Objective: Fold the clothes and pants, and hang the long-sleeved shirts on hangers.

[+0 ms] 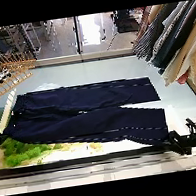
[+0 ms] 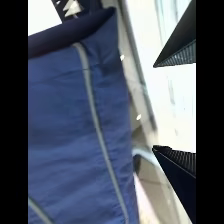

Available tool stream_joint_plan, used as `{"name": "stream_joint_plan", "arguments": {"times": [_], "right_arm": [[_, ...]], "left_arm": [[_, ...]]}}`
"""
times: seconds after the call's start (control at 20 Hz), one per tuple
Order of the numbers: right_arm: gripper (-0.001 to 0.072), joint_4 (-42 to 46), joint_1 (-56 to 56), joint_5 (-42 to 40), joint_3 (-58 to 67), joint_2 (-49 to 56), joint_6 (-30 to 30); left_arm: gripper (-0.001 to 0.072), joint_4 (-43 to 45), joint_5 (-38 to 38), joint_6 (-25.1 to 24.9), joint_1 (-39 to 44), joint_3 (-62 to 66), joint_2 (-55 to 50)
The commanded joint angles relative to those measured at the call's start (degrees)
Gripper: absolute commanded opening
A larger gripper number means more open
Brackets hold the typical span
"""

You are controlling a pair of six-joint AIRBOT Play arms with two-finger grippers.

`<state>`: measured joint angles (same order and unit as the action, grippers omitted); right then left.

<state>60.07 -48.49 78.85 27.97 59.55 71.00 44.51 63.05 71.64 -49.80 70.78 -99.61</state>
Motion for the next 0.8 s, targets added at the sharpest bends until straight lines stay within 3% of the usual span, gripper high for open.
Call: {"name": "stream_joint_plan", "arguments": {"times": [0.0,0.35,0.45,0.55,0.6,0.65,0.7,0.75], "right_arm": [[0.0563,6.82,-0.02,-2.78,0.04,-0.26,3.34],[0.056,3.45,0.0,-16.83,-0.76,2.01,6.38],[0.0434,-0.17,0.31,-18.14,-0.76,4.37,5.53],[0.0369,-2.67,2.8,-20.22,-0.76,6.03,4.07],[0.0239,-3.28,4.33,-21.38,-0.74,6.08,3.89],[0.0171,-4.48,5.55,-22.1,-0.7,5.84,3.85],[0.0056,-5.25,6.47,-22.21,-0.46,5.29,3.82],[0.0011,-5.2,6.86,-21.94,-0.09,4.07,3.87]], "left_arm": [[0.0014,-0.02,0.2,-0.02,0.02,0.0,-0.04],[0.0013,-0.04,0.24,0.0,0.02,0.0,-0.04],[0.0014,-0.04,0.59,0.0,0.02,0.0,-0.04],[0.0014,-0.02,1.05,0.0,0.02,0.02,-0.04],[0.0014,-0.04,1.36,-0.02,0.0,0.02,0.0],[0.0013,-0.04,1.77,-0.02,-0.02,0.04,0.11],[0.0013,0.0,2.64,-0.09,-0.09,0.11,0.39],[0.0012,-0.04,3.63,-0.55,-0.2,0.11,0.87]]}}
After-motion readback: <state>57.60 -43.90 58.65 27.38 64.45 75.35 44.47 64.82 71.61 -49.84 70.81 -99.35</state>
